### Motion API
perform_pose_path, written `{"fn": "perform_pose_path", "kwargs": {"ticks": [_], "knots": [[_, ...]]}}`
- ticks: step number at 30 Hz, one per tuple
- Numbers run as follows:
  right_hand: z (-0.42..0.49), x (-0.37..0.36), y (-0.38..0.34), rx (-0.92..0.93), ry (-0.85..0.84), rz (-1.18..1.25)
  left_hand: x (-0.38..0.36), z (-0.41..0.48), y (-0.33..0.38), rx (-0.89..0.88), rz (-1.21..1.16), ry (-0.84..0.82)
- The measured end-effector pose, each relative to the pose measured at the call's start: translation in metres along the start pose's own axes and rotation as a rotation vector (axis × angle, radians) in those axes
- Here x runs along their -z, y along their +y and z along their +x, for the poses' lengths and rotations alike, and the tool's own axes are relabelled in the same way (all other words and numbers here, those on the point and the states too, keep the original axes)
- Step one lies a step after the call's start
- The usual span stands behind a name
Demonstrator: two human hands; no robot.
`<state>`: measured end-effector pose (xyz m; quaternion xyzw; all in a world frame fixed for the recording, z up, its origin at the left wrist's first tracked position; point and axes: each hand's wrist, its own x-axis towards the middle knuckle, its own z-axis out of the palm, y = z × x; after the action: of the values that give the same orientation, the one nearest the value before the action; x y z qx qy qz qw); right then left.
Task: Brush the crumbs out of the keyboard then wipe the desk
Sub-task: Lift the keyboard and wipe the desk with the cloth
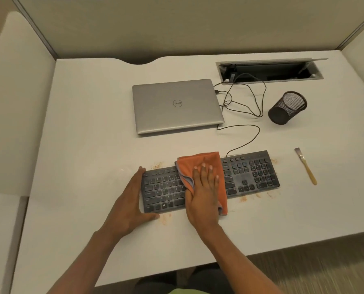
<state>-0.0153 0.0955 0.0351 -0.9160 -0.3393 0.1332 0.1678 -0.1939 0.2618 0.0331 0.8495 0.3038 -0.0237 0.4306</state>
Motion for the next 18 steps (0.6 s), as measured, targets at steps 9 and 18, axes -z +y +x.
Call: {"fn": "perform_pose_path", "kwargs": {"ticks": [9, 18], "knots": [[-0.004, -0.031, -0.063, 0.085, -0.034, -0.075, -0.001, 0.004, -0.003, -0.016, -0.147, 0.012], [0.0, -0.038, -0.075, 0.323, -0.096, -0.081, -0.002, 0.006, -0.003, -0.042, -0.211, 0.038]]}}
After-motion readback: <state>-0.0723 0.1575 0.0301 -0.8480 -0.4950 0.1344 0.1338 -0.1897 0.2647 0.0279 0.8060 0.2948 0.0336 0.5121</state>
